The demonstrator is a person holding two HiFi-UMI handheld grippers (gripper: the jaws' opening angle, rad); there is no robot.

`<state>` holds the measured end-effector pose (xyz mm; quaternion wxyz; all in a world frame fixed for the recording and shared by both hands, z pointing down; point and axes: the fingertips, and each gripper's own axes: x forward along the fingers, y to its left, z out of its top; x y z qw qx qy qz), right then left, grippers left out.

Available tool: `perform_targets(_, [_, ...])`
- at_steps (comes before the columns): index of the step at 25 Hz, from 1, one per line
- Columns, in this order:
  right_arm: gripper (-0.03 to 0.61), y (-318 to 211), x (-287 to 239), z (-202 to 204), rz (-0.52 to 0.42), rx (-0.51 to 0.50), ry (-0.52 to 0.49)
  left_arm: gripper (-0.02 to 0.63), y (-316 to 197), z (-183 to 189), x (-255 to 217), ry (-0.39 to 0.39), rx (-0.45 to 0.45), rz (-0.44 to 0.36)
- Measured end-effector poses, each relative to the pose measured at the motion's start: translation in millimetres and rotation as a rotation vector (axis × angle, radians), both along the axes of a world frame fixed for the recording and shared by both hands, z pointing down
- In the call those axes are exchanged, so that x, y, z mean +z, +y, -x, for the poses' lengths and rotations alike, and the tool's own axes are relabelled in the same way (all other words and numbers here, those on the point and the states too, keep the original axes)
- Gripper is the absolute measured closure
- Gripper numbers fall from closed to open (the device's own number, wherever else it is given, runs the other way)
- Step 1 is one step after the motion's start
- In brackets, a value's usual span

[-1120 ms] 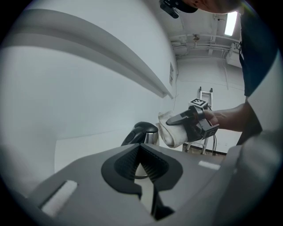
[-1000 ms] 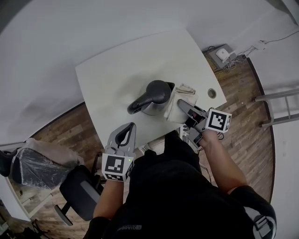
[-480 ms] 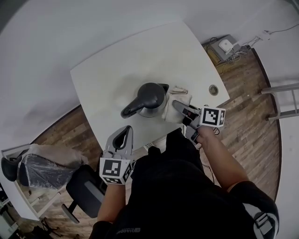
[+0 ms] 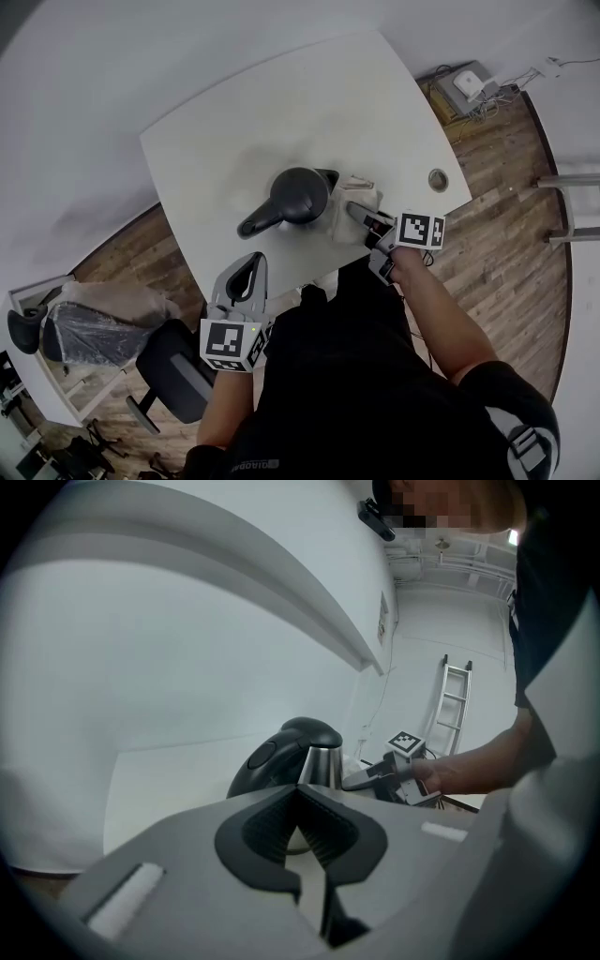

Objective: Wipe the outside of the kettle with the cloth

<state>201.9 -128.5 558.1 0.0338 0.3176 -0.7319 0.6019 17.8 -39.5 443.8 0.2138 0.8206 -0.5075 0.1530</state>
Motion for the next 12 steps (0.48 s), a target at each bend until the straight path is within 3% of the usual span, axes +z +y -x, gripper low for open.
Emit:
perform_targets(5, [0.488, -1, 21, -4, 0.035, -0.012, 0.021, 0.607, -2, 1, 4, -0.016, -0.026, 0.013])
perform_targets(12, [0.488, -2, 37, -6, 0.06, -0.039, 0.043, 0.607, -3, 9, -8, -0.041, -0.076, -0.034])
